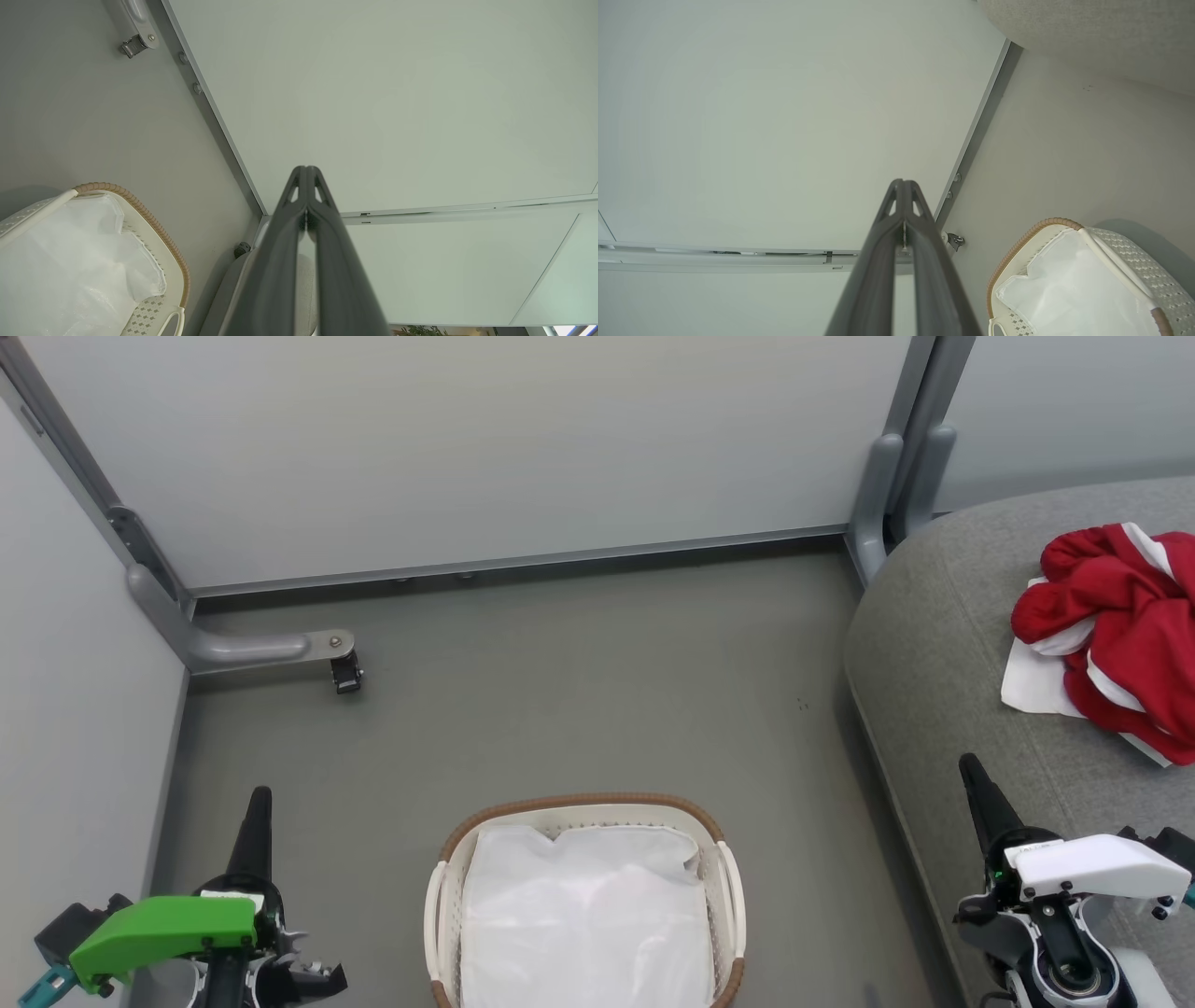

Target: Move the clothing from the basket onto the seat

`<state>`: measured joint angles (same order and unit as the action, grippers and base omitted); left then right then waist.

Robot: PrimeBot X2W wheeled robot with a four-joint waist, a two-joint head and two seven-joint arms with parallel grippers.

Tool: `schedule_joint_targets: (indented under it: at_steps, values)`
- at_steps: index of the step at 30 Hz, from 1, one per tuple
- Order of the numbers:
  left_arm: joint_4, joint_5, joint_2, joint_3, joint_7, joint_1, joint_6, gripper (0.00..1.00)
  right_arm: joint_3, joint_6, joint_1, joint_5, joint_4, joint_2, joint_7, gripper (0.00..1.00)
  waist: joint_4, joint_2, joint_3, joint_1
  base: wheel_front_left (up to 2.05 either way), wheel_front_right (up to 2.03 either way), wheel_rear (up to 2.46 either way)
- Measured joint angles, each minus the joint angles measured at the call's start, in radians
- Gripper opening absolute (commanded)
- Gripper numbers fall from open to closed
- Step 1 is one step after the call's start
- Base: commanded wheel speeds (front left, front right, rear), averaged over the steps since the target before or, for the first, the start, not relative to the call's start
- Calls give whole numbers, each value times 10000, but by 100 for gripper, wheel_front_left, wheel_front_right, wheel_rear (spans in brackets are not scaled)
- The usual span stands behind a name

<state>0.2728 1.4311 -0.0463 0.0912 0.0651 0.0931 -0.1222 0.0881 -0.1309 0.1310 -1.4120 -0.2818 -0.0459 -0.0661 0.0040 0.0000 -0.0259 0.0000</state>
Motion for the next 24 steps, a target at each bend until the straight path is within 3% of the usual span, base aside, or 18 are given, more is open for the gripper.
schedule_joint_targets:
  at_steps: [24]
  values:
    - [-249,1664,-4,209,479,72,-52,0,247,0,-174,-1868,341,-10,-464,0,-37,0,214,0,0,0,0]
